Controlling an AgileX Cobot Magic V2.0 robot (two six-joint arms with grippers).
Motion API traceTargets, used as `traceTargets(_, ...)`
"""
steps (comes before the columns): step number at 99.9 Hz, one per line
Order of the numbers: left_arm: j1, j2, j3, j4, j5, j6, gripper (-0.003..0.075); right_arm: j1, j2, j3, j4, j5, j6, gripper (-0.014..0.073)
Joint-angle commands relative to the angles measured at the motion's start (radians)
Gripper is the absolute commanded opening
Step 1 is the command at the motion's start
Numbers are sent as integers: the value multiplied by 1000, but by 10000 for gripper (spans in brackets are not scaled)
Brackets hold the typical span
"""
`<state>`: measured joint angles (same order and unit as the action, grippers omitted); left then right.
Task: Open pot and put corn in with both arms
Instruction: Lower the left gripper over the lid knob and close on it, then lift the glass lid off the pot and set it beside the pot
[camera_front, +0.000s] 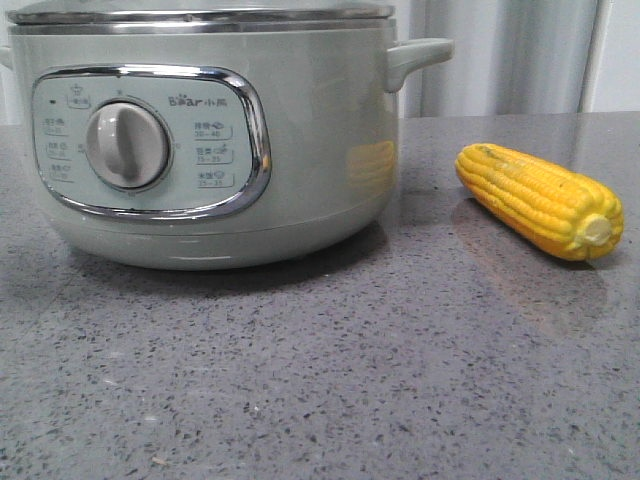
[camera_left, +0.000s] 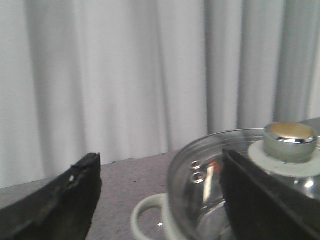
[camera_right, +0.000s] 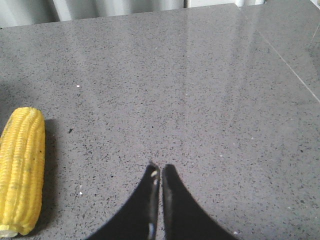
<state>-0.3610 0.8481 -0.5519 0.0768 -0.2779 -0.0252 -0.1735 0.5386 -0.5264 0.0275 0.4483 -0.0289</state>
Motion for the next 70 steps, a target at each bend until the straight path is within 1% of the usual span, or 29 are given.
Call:
traceTargets(1,-63,73,-90,-1,-84,-5,452,-6,11,-21,2,-84,-7,-74)
traceTargets(10,-112,156,-150,-1,-86,-5,452,-6,11,-6,2,-95,-7,-74)
traceTargets(25,-165,291,-250,-6,-88,-5,452,-6,11,30,7,-145,-7,-74)
traceTargets(51,-250,444,-377,-17,-88,-5,452,-6,10,34,11,-165,-7,-74)
traceTargets(70,-261,519,-417,-17,-88,-5,452,-6,10,34,11,-166,-7,-74)
